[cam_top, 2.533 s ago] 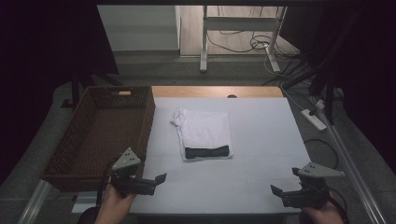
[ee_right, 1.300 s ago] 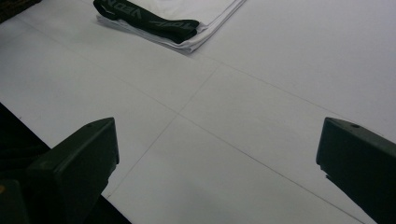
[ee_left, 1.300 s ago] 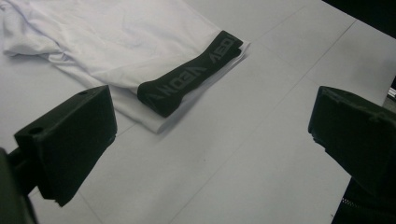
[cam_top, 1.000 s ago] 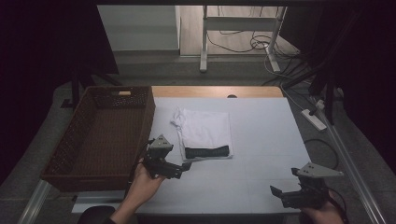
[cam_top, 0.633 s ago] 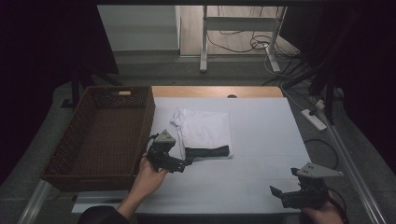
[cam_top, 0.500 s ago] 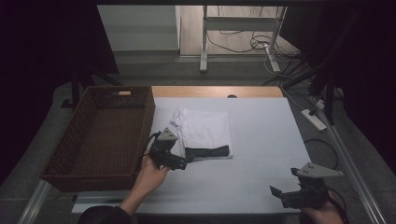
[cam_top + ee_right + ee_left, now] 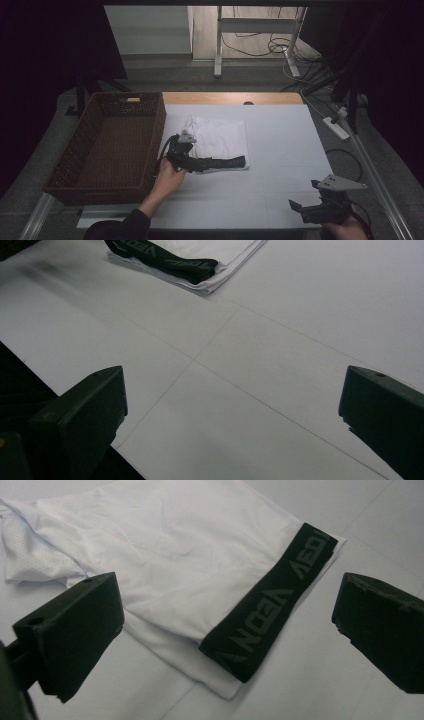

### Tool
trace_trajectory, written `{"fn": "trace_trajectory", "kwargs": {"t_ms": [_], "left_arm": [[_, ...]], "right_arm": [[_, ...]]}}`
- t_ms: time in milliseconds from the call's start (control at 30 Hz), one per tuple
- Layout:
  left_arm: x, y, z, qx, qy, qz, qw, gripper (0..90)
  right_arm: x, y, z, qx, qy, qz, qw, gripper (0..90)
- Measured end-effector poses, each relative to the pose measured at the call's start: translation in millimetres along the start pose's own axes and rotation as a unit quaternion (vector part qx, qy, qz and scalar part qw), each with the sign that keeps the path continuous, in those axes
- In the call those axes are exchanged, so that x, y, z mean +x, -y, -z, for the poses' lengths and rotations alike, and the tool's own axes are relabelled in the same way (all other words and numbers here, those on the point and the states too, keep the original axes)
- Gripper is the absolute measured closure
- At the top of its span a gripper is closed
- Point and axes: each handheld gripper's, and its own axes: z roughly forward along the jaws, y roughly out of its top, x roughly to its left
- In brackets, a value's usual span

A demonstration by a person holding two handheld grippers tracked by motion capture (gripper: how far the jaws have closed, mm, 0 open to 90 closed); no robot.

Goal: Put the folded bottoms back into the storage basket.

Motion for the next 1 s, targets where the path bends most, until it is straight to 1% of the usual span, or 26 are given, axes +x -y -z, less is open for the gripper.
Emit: {"fn": "trace_trajectory", "kwargs": {"t_ms": [100, 200, 267, 433, 600, 700, 900, 1000], "left_arm": [[6.4, -2.1, -3.7, -0.006, 0.009, 0.006, 0.9999, 0.1], [11.6, -4.5, -6.4, -0.007, 0.009, 0.007, 0.9999, 0.1], [14.5, -6.3, -8.2, -0.01, 0.008, 0.013, 0.9998, 0.1], [20.1, -11.1, -14.4, -0.003, -0.009, 0.012, 0.9999, 0.1], [26.8, -14.1, -22.1, -0.004, -0.002, 0.03, 0.9995, 0.0], [31.1, -16.8, -25.0, 0.004, -0.001, 0.04, 0.9992, 0.6], [40.4, -20.7, -30.1, 0.011, -0.006, 0.057, 0.9983, 1.2], [44.3, -21.2, -34.7, 0.009, -0.006, 0.063, 0.998, 1.3]], "right_arm": [[-0.1, 0.0, 0.0, 0.0, -0.001, 0.0, 1.0, 0.0], [-0.1, 0.0, -0.1, 0.0, -0.001, 0.0, 1.0, 0.1], [0.0, 0.0, -0.2, 0.001, -0.001, 0.001, 1.0, 0.0], [0.0, 0.0, -0.3, 0.002, -0.002, 0.003, 1.0, 0.0], [0.4, -0.2, -0.5, 0.004, -0.002, 0.004, 1.0, 0.0], [0.7, -0.2, -0.8, 0.004, -0.002, 0.005, 1.0, 0.0], [1.1, -0.4, -1.2, 0.006, -0.003, 0.007, 1.0, 0.0], [1.2, -0.5, -1.3, 0.007, -0.003, 0.008, 0.9999, 0.1]]}}
